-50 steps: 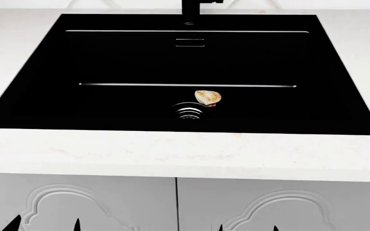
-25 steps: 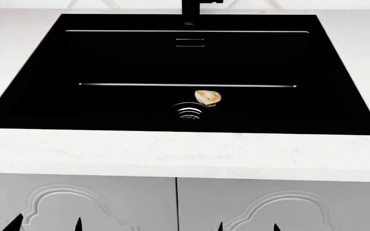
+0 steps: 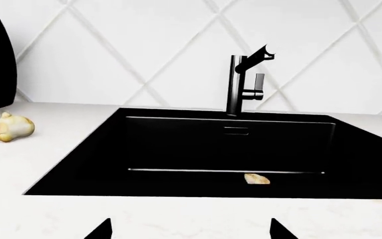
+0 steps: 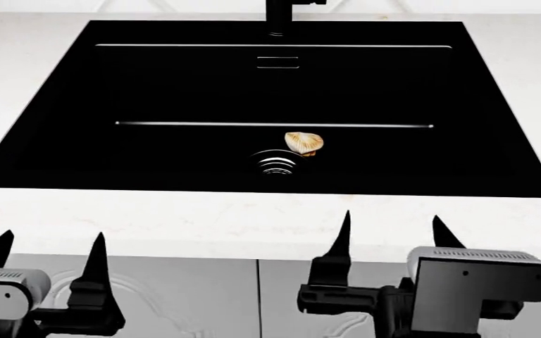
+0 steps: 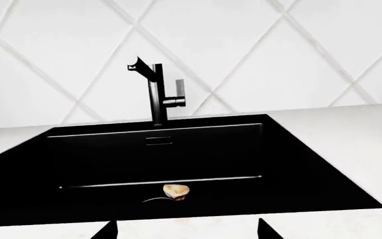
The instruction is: Turn on the sink faucet.
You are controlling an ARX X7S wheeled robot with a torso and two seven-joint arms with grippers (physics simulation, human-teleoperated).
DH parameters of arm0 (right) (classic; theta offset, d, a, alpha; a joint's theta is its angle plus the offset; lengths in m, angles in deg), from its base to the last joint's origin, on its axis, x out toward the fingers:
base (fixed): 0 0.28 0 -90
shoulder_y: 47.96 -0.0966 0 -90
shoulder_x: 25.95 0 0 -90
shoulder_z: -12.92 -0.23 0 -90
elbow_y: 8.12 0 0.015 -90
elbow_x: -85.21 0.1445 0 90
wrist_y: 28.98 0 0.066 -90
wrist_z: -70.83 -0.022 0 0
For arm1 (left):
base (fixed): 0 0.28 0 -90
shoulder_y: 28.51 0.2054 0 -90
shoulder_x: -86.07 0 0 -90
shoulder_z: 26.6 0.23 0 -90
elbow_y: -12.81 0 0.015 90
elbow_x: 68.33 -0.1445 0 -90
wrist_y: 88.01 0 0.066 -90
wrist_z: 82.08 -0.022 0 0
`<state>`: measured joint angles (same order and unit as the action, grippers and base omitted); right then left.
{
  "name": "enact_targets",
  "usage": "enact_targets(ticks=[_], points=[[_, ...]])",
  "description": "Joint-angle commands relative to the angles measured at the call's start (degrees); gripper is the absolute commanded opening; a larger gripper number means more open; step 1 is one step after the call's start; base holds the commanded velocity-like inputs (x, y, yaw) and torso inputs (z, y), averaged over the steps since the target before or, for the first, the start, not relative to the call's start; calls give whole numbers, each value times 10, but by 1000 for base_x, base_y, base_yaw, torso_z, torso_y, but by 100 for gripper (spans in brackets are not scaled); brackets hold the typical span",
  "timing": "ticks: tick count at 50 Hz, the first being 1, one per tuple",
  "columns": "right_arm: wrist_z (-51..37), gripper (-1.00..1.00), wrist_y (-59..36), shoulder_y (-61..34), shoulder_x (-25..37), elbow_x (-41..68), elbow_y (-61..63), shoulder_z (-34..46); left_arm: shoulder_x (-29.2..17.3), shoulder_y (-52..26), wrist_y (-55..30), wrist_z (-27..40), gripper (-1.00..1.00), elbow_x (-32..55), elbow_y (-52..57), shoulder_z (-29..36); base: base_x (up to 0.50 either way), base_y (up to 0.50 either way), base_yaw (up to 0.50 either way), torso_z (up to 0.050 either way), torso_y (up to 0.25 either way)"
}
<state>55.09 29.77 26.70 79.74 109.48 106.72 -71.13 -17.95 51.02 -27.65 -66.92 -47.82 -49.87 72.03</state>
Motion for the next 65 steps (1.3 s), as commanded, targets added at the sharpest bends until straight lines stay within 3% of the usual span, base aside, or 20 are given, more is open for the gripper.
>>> enact_targets(ticks=[1,5,11,13,18,25,30,40,65], points=[[-8,100,-110,-108,38,20,27,6,-22,-115,-93,7,100,30,22,-18,0,0,0,0,0],[14,100,-156,-200,60,27,2,18,-18,-213,-128,-7,100,54,-41,-33,0,0,0,0,0],[55,100,-192,-299,91,27,-55,40,-43,-321,-173,-31,100,35,-101,11,0,0,0,0,0],[70,100,-214,-323,107,42,-49,32,-41,-350,-205,-43,100,64,-124,-9,0,0,0,0,0],[114,100,-214,-383,124,35,-124,56,-64,-404,-200,-69,100,44,-194,10,0,0,0,0,0],[129,100,-212,-429,116,17,-198,83,-53,-474,-171,-89,100,23,-312,25,0,0,0,0,0],[134,100,-214,-442,120,22,-211,74,-57,-490,-163,-98,100,15,-356,32,0,0,0,0,0],[148,100,-233,-437,130,31,-204,84,-75,-478,-197,-98,100,27,-329,27,19,0,0,0,0],[160,100,-185,-419,122,18,-251,101,-78,-465,-208,-97,100,34,-329,31,490,0,0,0,0]])
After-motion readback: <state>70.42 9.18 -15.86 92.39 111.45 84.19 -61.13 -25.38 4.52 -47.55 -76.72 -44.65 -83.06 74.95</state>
